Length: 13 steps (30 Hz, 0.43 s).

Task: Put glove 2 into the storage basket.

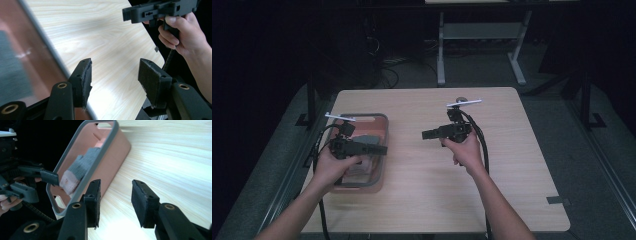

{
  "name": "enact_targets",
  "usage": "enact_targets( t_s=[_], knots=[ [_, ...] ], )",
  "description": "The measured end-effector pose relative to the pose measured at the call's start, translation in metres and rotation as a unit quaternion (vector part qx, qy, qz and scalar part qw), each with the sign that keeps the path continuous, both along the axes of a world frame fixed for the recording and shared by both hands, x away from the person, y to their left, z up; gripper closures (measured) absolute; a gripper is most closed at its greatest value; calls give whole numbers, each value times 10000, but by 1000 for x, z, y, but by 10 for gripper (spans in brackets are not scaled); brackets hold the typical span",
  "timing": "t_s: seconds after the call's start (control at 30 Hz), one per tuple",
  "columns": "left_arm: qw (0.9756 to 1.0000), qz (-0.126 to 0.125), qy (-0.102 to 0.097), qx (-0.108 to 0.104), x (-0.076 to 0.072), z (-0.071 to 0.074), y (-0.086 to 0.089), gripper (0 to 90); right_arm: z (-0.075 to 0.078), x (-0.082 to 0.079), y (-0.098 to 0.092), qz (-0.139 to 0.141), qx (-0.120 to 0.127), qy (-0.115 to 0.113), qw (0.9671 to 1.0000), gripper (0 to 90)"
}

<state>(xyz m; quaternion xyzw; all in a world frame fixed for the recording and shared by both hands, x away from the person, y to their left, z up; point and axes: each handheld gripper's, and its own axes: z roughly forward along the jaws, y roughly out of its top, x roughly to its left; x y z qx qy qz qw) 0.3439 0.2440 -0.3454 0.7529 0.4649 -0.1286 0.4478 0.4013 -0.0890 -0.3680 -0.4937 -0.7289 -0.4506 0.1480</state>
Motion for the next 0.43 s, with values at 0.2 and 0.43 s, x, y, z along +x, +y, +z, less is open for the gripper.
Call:
enact_targets(
  t_s=[0.2,0.43],
  knots=[
    [9995,-318,-59,-12,-4,-3,-35,427,-5,-7,-30,-256,27,9,9997,584],
    [9972,-742,-123,52,-10,-7,-78,404,-8,-20,-68,-579,69,12,9983,575]
  ],
)
